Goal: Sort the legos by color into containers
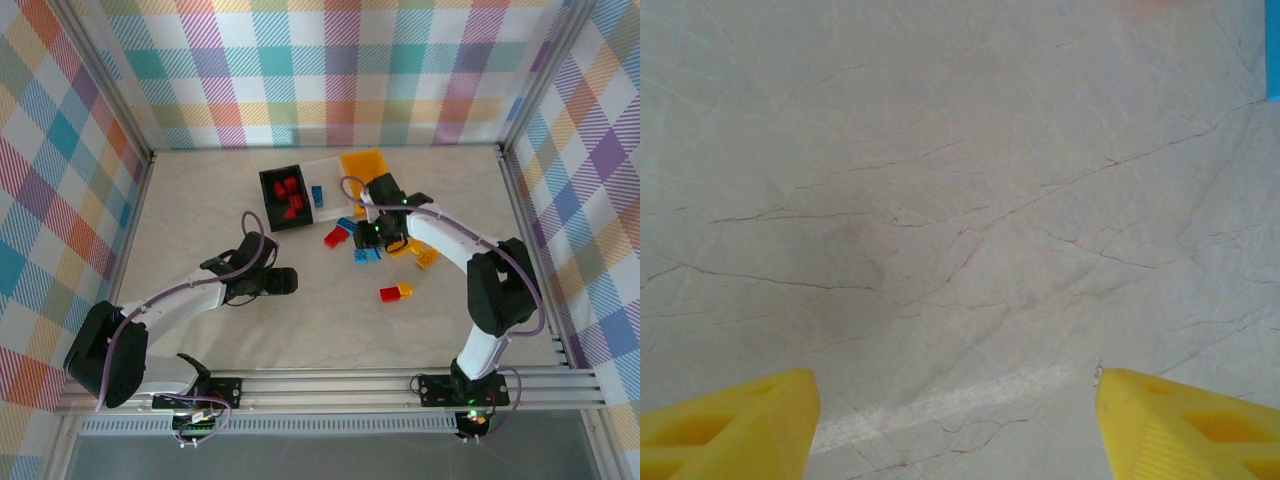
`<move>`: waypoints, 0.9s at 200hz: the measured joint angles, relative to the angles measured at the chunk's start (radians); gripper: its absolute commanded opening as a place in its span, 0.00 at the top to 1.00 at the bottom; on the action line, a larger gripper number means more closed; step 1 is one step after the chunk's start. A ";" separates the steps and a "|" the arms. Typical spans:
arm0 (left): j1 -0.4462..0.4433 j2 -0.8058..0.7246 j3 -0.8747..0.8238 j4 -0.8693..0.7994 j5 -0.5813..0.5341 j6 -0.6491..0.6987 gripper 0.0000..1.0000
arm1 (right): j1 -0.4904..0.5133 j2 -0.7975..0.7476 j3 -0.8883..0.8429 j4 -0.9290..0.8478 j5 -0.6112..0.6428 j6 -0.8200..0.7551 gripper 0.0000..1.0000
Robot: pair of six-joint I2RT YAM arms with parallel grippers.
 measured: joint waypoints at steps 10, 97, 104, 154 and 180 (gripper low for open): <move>0.000 0.000 0.000 0.000 0.000 0.000 0.26 | 0.000 0.023 0.074 0.004 -0.012 0.006 0.68; 0.047 -0.005 0.000 -0.014 0.005 0.024 0.26 | 0.000 0.512 0.723 0.064 -0.041 0.015 0.67; 0.054 -0.005 0.000 -0.015 0.006 0.027 0.27 | 0.000 0.549 0.760 0.062 -0.039 0.014 0.66; 0.081 -0.010 0.000 -0.016 0.023 0.043 0.26 | 0.000 0.762 1.010 0.021 -0.026 0.000 0.48; 0.088 -0.011 0.000 -0.016 0.027 0.049 0.26 | 0.000 0.770 1.020 0.010 -0.027 -0.003 0.35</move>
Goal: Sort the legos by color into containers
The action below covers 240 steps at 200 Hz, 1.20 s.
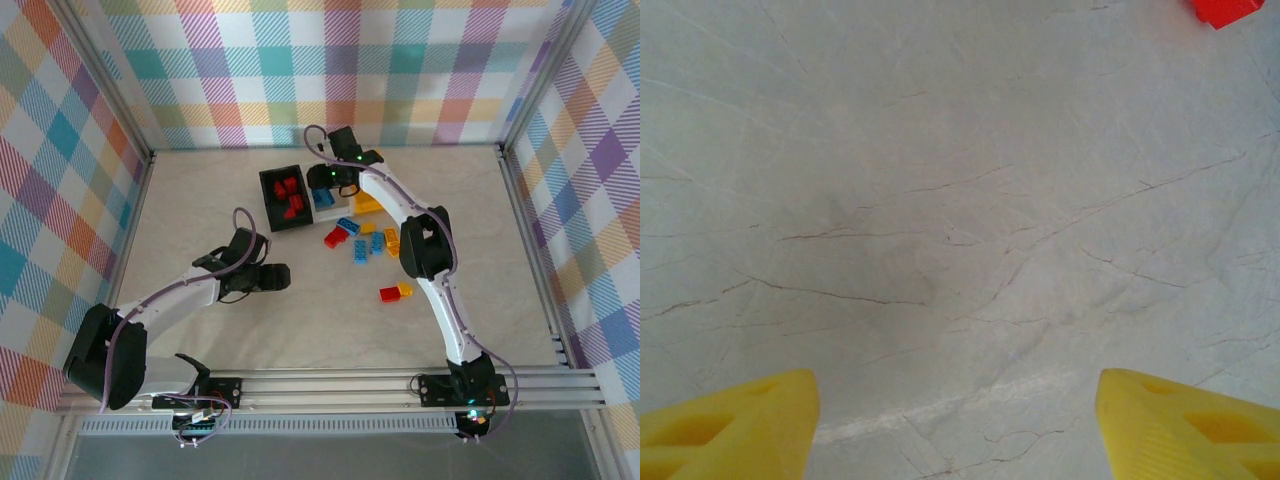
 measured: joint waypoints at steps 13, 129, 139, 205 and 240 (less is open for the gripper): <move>0.000 0.000 0.000 0.000 0.004 0.000 0.26 | 0.000 -0.002 0.001 0.000 0.000 -0.001 0.33; -0.003 -0.106 -0.035 -0.012 0.045 -0.027 0.26 | 0.002 -0.737 -0.748 0.051 -0.021 0.002 0.28; -0.010 -0.107 -0.044 -0.002 0.056 -0.031 0.26 | 0.002 -0.807 -0.842 0.053 -0.023 0.003 0.28; -0.063 -0.085 -0.080 0.091 0.090 -0.087 0.25 | 0.066 -0.946 -1.284 -0.031 0.018 0.002 0.28; -0.066 -0.075 -0.080 0.120 0.097 -0.109 0.22 | 0.076 -0.942 -1.315 -0.030 0.027 0.003 0.26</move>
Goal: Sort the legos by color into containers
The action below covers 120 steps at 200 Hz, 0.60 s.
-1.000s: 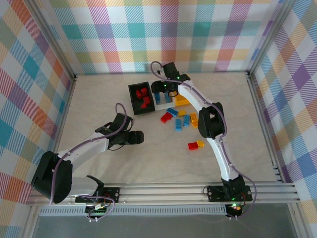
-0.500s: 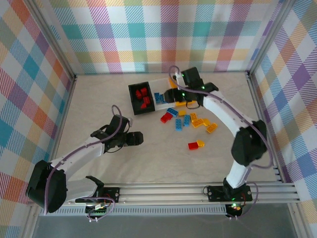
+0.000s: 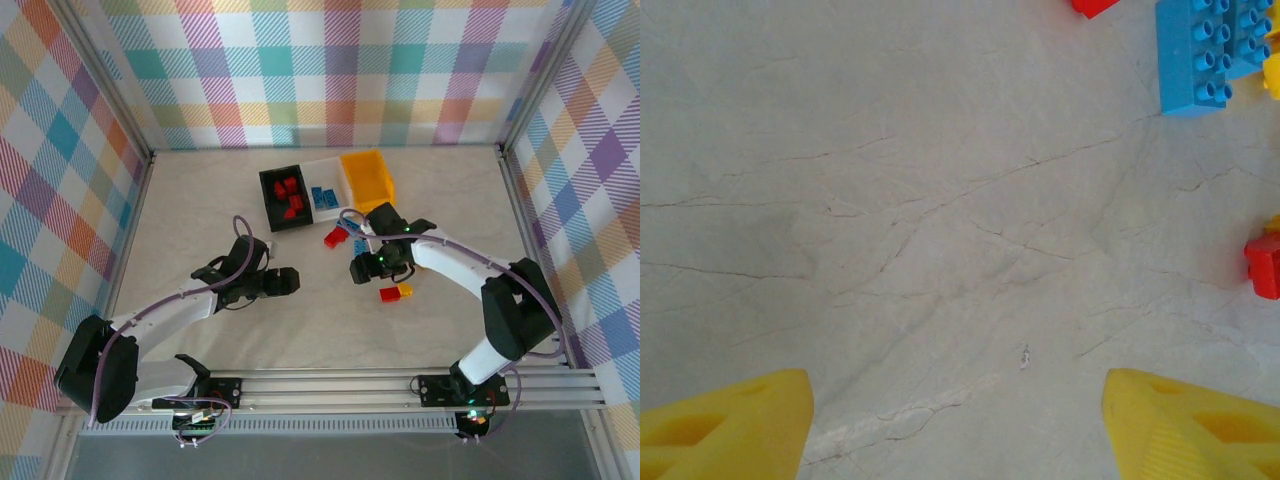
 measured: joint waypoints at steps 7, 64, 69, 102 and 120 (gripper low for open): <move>-0.002 0.000 0.000 0.000 0.000 0.000 0.21 | 0.000 0.006 0.000 0.011 0.000 0.003 0.26; -0.003 -0.005 0.000 -0.023 -0.023 0.001 0.15 | 0.002 0.177 0.064 0.062 0.018 0.079 0.24; -0.003 -0.006 0.000 -0.028 -0.024 0.001 0.15 | 0.003 0.187 0.065 0.067 0.023 0.084 0.24; -0.003 -0.009 0.000 -0.047 -0.042 0.010 0.15 | 0.003 0.248 0.100 0.079 0.057 0.117 0.26; -0.003 -0.009 0.000 -0.053 -0.047 0.014 0.15 | 0.003 0.281 0.135 0.088 0.077 0.134 0.27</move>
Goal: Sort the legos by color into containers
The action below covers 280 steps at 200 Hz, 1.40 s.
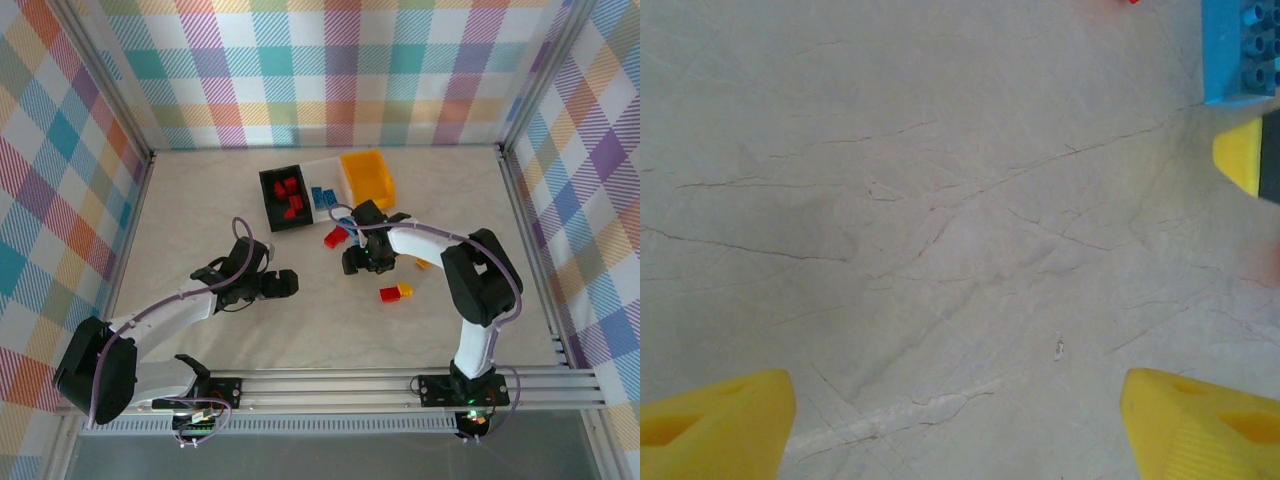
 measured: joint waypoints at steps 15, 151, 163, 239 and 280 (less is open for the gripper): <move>0.000 0.000 0.000 -0.009 -0.003 0.006 0.15 | 0.000 0.021 0.028 -0.012 0.015 0.014 0.27; 0.030 -0.002 -0.001 -0.013 -0.010 0.043 0.14 | 0.030 0.126 0.165 -0.082 0.166 0.021 0.63; 0.031 -0.008 -0.003 -0.014 -0.010 0.043 0.14 | 0.035 0.126 0.161 -0.071 0.175 0.021 0.63; 0.034 -0.026 -0.020 -0.013 -0.008 0.043 0.14 | 0.080 -0.034 0.090 -0.014 0.142 0.018 0.63; 0.034 -0.026 -0.021 -0.010 -0.006 0.042 0.14 | 0.074 0.016 0.331 -0.055 0.135 -0.025 0.63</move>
